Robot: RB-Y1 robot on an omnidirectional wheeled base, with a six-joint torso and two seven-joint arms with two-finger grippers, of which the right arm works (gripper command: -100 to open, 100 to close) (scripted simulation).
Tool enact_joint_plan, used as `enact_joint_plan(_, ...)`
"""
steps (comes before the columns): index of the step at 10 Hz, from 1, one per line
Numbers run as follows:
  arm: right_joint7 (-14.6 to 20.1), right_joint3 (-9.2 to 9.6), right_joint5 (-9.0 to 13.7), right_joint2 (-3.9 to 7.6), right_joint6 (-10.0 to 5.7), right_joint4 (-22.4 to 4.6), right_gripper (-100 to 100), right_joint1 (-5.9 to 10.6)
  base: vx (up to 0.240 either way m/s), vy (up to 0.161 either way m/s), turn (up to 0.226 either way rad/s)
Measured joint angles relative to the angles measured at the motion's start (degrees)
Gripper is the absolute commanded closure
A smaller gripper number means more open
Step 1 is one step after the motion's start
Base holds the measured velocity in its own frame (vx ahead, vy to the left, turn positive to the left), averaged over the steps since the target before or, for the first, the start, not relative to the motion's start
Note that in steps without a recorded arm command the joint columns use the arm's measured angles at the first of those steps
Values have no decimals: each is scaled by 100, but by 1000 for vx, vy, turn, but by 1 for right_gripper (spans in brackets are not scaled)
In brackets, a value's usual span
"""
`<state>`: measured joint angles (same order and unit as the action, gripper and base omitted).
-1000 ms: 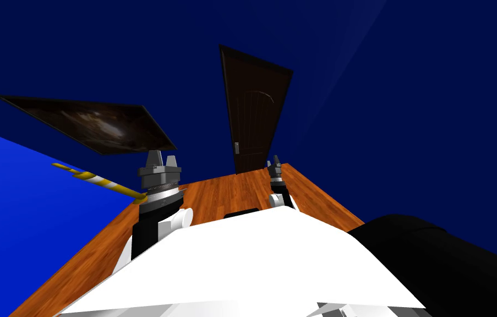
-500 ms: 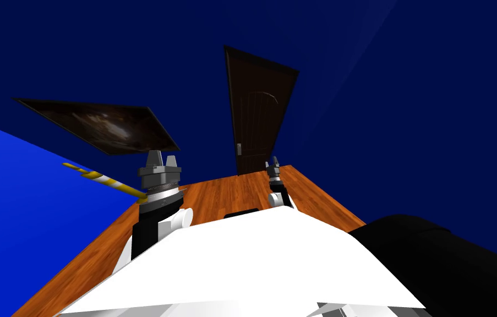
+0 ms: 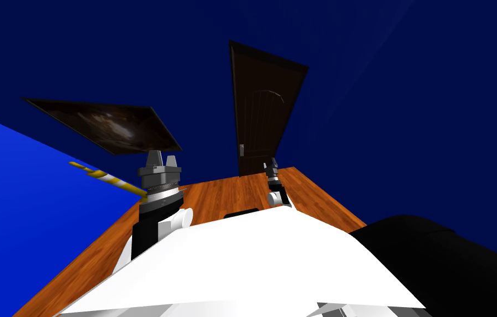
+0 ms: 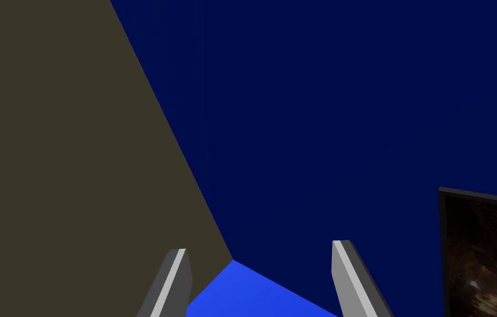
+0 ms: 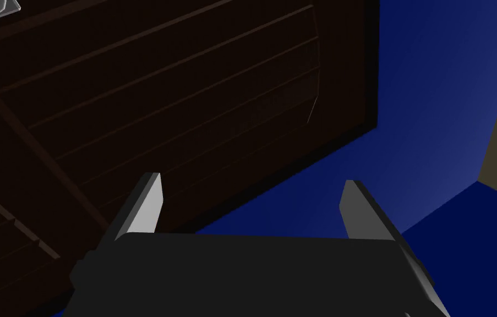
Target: Pull the door open
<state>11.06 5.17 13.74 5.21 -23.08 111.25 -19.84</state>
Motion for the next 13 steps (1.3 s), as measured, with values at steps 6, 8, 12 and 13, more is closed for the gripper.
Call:
enact_joint_plan(6,743,102,713,207,-20,-649,-100,310,103,28,67)
enact_joint_plan(8,1001,129,959,269,-19,-867,-100,432,106,32,64)
enact_joint_plan(12,1499,184,1452,387,14,-1268,-100,650,108,24,71)
enact_joint_plan(13,1616,199,1572,407,29,-1362,-100,701,92,31,64)
